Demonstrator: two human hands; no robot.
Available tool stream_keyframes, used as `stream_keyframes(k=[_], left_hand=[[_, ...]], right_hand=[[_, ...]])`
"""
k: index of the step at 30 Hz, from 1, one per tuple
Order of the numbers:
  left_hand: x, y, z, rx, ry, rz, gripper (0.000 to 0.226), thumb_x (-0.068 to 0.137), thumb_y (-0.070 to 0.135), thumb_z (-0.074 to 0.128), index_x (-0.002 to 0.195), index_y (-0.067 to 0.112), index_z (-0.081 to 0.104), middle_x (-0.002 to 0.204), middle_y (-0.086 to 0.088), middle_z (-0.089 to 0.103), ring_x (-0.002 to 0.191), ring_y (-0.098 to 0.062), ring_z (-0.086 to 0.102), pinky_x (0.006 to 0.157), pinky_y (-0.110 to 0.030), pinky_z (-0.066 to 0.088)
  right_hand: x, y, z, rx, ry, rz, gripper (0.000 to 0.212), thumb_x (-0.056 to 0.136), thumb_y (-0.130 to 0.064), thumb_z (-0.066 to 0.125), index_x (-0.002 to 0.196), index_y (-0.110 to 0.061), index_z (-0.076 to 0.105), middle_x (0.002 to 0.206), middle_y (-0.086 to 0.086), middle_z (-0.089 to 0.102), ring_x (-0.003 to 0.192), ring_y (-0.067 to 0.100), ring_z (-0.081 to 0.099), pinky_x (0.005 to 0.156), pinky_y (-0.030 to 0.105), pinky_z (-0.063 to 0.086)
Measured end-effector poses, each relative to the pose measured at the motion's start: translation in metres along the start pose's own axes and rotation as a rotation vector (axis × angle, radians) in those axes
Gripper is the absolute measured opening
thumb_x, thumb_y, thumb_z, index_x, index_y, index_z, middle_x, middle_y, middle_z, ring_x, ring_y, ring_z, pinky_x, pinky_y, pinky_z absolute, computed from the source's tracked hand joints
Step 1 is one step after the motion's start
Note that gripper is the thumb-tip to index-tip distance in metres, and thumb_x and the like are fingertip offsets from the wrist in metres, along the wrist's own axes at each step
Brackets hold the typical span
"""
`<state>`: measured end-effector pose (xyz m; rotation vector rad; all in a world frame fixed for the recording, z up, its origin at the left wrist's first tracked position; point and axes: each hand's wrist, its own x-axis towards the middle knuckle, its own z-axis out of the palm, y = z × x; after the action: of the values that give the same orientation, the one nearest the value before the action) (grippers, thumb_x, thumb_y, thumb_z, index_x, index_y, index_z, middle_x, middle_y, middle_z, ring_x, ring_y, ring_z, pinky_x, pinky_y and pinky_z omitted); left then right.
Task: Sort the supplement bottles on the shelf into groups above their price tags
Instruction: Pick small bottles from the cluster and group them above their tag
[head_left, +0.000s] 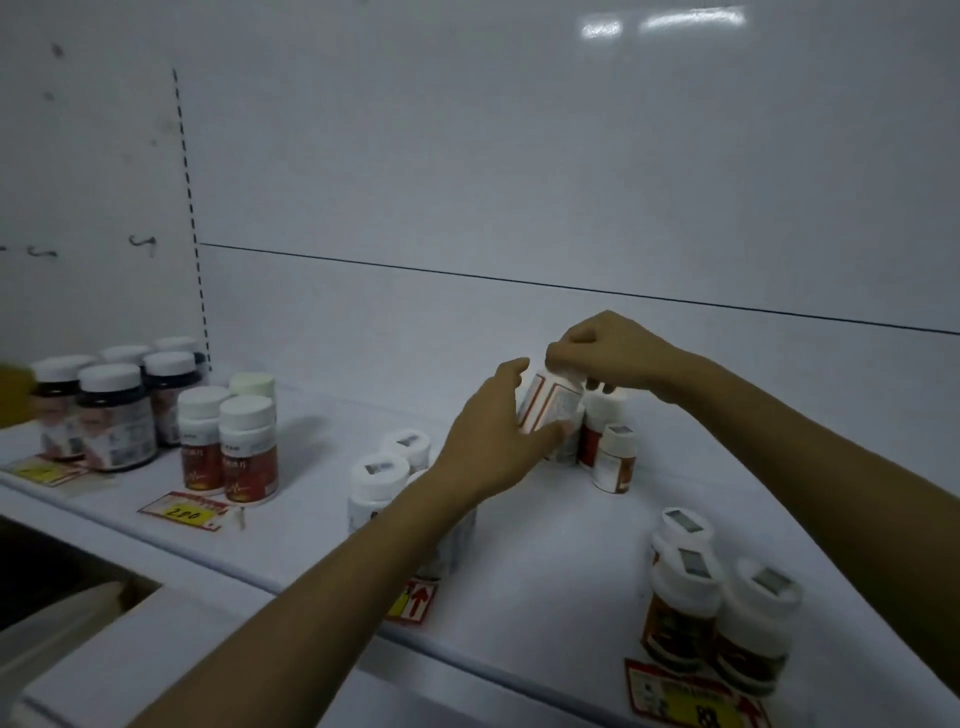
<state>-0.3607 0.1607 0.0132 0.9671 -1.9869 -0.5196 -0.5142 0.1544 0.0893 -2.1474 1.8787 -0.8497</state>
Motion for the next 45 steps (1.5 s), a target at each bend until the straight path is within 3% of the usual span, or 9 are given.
stream_keyframes(k=[4, 10, 15, 18, 22, 29, 34, 40, 45], left_hand=[[-0.011, 0.003, 0.024, -0.255, 0.056, 0.021, 0.056, 0.083, 0.027, 0.066, 0.132, 0.022, 0.04, 0.123, 0.002, 0.058, 0.103, -0.012, 0.059, 0.082, -0.018, 0.05], [-0.017, 0.02, 0.037, -0.616, 0.003, -0.118, 0.041, 0.086, 0.027, 0.061, 0.123, 0.021, 0.044, 0.12, -0.003, 0.059, 0.099, -0.014, 0.063, 0.077, -0.02, 0.055], [-0.019, 0.03, 0.037, -1.313, -0.084, -0.284, 0.027, 0.094, 0.026, 0.046, 0.118, 0.016, 0.051, 0.1, -0.009, 0.068, 0.08, -0.02, 0.071, 0.072, -0.029, 0.059], [-0.02, 0.028, 0.035, -1.566, -0.147, -0.38, 0.041, 0.094, 0.038, 0.041, 0.122, 0.01, 0.05, 0.099, -0.016, 0.069, 0.071, -0.021, 0.071, 0.059, -0.026, 0.059], [-0.019, 0.025, 0.035, -1.556, -0.241, -0.438, 0.048, 0.096, 0.046, 0.032, 0.113, 0.008, 0.055, 0.088, -0.014, 0.071, 0.061, -0.017, 0.068, 0.056, -0.021, 0.056], [-0.013, 0.017, 0.044, -1.476, -0.278, -0.421, 0.048, 0.097, 0.046, 0.027, 0.114, 0.01, 0.055, 0.085, -0.012, 0.072, 0.059, -0.013, 0.063, 0.056, -0.02, 0.053], [-0.015, 0.019, 0.058, -1.025, -0.191, -0.407, 0.048, 0.097, 0.047, 0.024, 0.126, 0.018, 0.049, 0.121, -0.008, 0.061, 0.106, -0.022, 0.061, 0.079, -0.03, 0.051], [-0.036, 0.005, 0.089, -0.651, -0.185, -0.353, 0.048, 0.098, 0.045, 0.021, 0.13, 0.018, 0.045, 0.133, 0.001, 0.05, 0.117, -0.013, 0.049, 0.098, -0.032, 0.041], [-0.053, 0.001, 0.113, -0.409, -0.282, -0.21, 0.053, 0.096, 0.048, 0.018, 0.143, 0.025, 0.03, 0.148, 0.007, 0.035, 0.135, -0.011, 0.033, 0.113, -0.031, 0.025]], right_hand=[[-0.027, 0.002, -0.013, 0.145, 0.084, 0.041, 0.035, 0.086, -0.037, 0.06, 0.089, -0.004, 0.07, 0.08, 0.004, 0.067, 0.063, 0.014, 0.058, 0.055, 0.023, 0.046], [-0.057, 0.016, -0.02, 0.352, 0.096, 0.062, 0.029, 0.088, -0.043, 0.058, 0.102, -0.018, 0.064, 0.092, -0.002, 0.067, 0.081, 0.013, 0.066, 0.061, 0.021, 0.05], [-0.063, 0.022, -0.014, 0.622, 0.033, 0.065, 0.029, 0.093, -0.032, 0.054, 0.117, -0.017, 0.059, 0.11, 0.005, 0.066, 0.101, 0.021, 0.064, 0.088, 0.035, 0.054], [-0.064, 0.025, -0.011, 0.76, 0.023, 0.073, 0.029, 0.094, -0.028, 0.053, 0.119, -0.015, 0.057, 0.114, 0.007, 0.063, 0.104, 0.022, 0.063, 0.09, 0.036, 0.053], [-0.065, 0.028, -0.01, 0.867, 0.021, 0.077, 0.025, 0.094, -0.024, 0.052, 0.116, -0.013, 0.059, 0.11, 0.008, 0.064, 0.098, 0.021, 0.063, 0.079, 0.03, 0.053], [-0.068, 0.036, -0.007, 0.923, -0.015, 0.097, 0.023, 0.092, -0.022, 0.054, 0.11, -0.012, 0.063, 0.104, 0.007, 0.066, 0.095, 0.019, 0.064, 0.087, 0.035, 0.052], [-0.075, 0.048, -0.011, 0.893, 0.071, 0.127, 0.031, 0.088, -0.013, 0.058, 0.118, -0.006, 0.059, 0.111, 0.009, 0.065, 0.102, 0.023, 0.062, 0.093, 0.037, 0.05], [-0.1, 0.099, -0.009, 0.86, 0.254, 0.227, 0.025, 0.088, -0.01, 0.059, 0.112, -0.016, 0.061, 0.107, 0.003, 0.066, 0.101, 0.02, 0.062, 0.087, 0.034, 0.051], [-0.116, 0.135, 0.017, 0.804, 0.252, 0.296, 0.034, 0.087, -0.009, 0.062, 0.12, -0.015, 0.061, 0.114, 0.003, 0.066, 0.105, 0.018, 0.062, 0.083, 0.028, 0.052]])
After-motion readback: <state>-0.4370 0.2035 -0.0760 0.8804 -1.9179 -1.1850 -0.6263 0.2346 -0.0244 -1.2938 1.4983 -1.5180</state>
